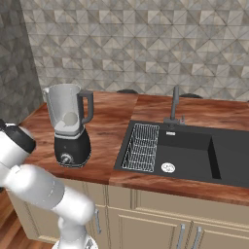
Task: Open the blender lid, put the orange in the blender, close the lid, and start the blender.
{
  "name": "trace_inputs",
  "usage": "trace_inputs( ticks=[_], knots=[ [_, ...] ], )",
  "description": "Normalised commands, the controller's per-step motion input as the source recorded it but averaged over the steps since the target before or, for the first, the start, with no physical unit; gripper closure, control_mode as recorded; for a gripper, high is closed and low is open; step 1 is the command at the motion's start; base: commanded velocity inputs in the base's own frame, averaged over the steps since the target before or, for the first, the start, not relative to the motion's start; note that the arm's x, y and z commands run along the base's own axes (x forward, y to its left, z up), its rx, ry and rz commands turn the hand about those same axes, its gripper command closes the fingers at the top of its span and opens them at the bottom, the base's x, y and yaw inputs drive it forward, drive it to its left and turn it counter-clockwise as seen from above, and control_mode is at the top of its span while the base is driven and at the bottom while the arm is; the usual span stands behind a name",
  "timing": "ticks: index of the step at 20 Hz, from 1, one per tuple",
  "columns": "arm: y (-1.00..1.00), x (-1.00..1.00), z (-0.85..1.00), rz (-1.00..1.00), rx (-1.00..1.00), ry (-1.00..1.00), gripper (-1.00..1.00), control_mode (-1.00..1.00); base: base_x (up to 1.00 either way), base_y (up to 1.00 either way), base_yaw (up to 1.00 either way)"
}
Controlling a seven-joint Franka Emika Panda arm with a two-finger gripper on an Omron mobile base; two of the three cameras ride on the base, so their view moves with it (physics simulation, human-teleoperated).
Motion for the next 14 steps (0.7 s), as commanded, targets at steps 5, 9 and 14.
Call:
trace_inputs(
  ticks=[5, 9, 14],
  knots=[
    [0.12, 0.11, -0.3, -0.01, -0.04, 0.0, -1.0, -1.0, 0.0, 0.0, 0.0],
    [0.2, 0.09, -0.17, 0.0, -0.01, 0.0, -1.0, -1.0, 0.0, 0.0, 0.0],
    [0.16, 0.09, 0.0, -0.01, 0.0, 0.0, -1.0, -1.0, 0.0, 0.0, 0.0]
  ],
)
